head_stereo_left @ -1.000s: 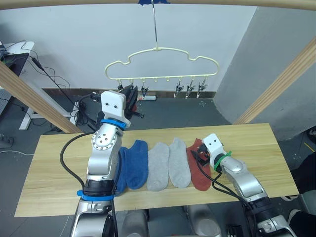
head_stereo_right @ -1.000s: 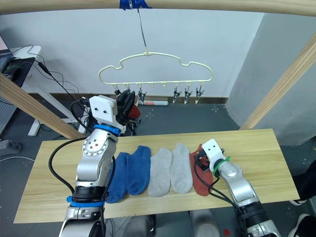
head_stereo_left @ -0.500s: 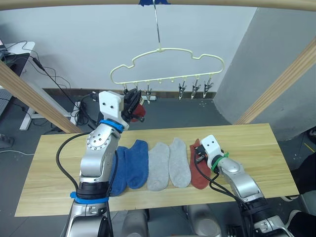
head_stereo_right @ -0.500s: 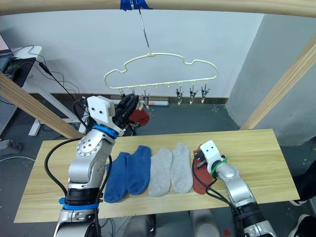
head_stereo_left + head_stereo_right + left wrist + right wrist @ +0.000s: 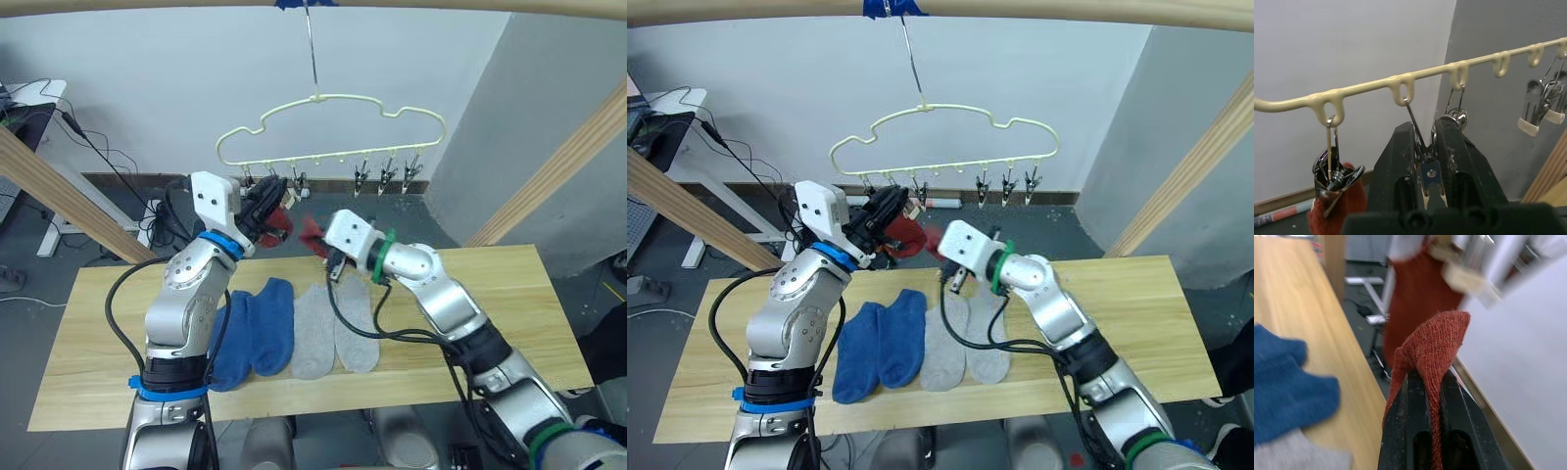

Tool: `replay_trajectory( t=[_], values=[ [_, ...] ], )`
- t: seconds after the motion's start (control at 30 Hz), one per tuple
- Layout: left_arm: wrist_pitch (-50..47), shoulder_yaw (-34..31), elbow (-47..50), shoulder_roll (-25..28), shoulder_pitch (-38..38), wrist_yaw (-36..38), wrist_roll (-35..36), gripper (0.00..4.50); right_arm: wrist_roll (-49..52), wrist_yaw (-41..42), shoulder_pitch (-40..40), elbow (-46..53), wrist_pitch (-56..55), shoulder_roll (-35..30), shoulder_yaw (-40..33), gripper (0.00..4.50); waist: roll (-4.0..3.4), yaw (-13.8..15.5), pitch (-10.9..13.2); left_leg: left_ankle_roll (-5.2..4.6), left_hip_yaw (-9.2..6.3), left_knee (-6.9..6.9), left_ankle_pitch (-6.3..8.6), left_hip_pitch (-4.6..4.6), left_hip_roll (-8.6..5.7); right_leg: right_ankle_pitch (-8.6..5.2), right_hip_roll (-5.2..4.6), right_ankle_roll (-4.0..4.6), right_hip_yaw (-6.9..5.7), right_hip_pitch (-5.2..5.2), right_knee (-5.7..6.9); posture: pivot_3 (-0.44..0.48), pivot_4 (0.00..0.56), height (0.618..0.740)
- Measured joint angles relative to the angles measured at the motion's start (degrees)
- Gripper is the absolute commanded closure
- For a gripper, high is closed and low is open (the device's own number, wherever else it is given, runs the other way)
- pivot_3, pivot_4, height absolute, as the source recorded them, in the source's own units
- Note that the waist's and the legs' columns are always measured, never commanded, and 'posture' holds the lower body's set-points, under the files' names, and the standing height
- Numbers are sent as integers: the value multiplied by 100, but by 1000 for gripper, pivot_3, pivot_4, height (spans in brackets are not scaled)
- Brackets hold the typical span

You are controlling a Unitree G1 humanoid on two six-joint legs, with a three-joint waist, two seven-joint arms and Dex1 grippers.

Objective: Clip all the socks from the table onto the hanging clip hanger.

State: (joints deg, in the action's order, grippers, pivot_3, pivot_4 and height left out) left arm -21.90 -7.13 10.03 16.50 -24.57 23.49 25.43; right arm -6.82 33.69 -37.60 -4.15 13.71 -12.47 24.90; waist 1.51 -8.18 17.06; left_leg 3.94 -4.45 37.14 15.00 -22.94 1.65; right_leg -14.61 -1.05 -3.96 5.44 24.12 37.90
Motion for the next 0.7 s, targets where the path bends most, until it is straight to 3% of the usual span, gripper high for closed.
replay_trajectory(
  t=[0.33, 0.7],
  values=[
    [-286, 0, 140, 94, -60, 73, 155, 4181, -180, -164, -539, -1194, -565, 565, 78, 4500, 0, -8, 0, 0, 1, 1, 0, 1, -3, 0, -5, 0, 1, 3, 5, -199, 300, 740],
    [-300, 2, 143, 93, -59, 81, 153, 4181, -276, -439, -628, -1299, -714, 700, -141, 4500, 0, -17, 0, 0, 1, 1, 0, 1, -3, 0, -5, 1, 1, 4, 7, -205, 299, 740]
  ],
)
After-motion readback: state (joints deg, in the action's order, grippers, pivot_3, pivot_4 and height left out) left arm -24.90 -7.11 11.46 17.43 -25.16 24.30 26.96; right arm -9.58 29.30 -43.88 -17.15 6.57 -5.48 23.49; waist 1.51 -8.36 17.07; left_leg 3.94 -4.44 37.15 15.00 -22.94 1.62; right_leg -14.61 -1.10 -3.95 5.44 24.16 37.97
